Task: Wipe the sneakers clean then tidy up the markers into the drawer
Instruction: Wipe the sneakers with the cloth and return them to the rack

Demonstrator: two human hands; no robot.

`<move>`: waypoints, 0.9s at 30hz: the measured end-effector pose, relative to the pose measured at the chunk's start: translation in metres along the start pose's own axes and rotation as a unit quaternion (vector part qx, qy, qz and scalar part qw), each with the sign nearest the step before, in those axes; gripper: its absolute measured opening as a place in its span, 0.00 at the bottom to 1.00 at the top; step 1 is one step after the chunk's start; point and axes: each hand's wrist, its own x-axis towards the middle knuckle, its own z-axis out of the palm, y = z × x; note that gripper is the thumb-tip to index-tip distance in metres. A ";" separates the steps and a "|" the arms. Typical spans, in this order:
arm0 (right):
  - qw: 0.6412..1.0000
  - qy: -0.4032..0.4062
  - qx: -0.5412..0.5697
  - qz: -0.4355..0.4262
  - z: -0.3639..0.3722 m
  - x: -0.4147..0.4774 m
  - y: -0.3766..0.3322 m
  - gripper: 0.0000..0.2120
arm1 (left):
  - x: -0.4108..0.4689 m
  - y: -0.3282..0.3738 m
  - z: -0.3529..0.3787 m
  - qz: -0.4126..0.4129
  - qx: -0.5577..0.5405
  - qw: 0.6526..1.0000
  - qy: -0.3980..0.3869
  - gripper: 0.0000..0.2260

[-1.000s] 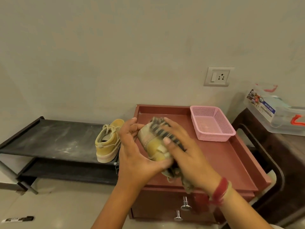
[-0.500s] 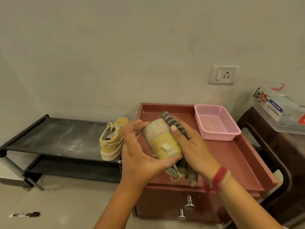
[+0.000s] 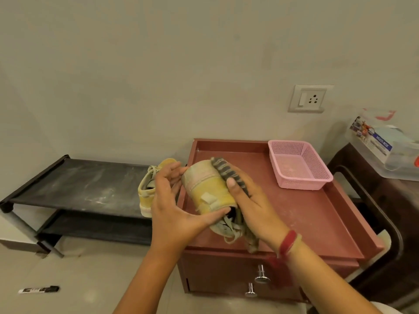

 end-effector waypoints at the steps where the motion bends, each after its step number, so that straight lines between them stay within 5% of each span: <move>1: 1.000 0.001 -0.008 0.000 0.003 -0.002 -0.002 0.24 | -0.001 0.000 -0.002 0.000 0.006 1.000 -0.003 0.45; 4: 0.994 -0.040 -0.083 -0.063 0.012 -0.011 -0.004 0.17 | -0.003 -0.004 -0.009 0.018 0.040 0.999 -0.023 0.43; 8: 0.999 -0.002 -0.040 -0.013 0.010 -0.002 -0.002 0.23 | -0.002 -0.006 -0.015 0.002 0.047 0.999 -0.021 0.46; 14: 0.977 -0.040 -0.180 -0.103 0.020 -0.016 -0.007 0.17 | -0.003 -0.007 -0.019 0.017 0.046 0.998 -0.041 0.42; 19: 1.000 0.010 -0.024 -0.016 0.024 0.000 0.002 0.21 | 0.001 -0.006 -0.023 0.008 0.058 0.997 -0.052 0.43; 24: 0.982 0.018 0.145 0.117 0.010 -0.001 0.009 0.17 | 0.002 -0.013 -0.044 0.003 0.118 0.985 -0.124 0.43; 27: 0.979 0.067 0.133 0.142 0.010 0.001 0.015 0.16 | 0.001 -0.017 -0.056 -0.020 0.137 0.979 -0.150 0.41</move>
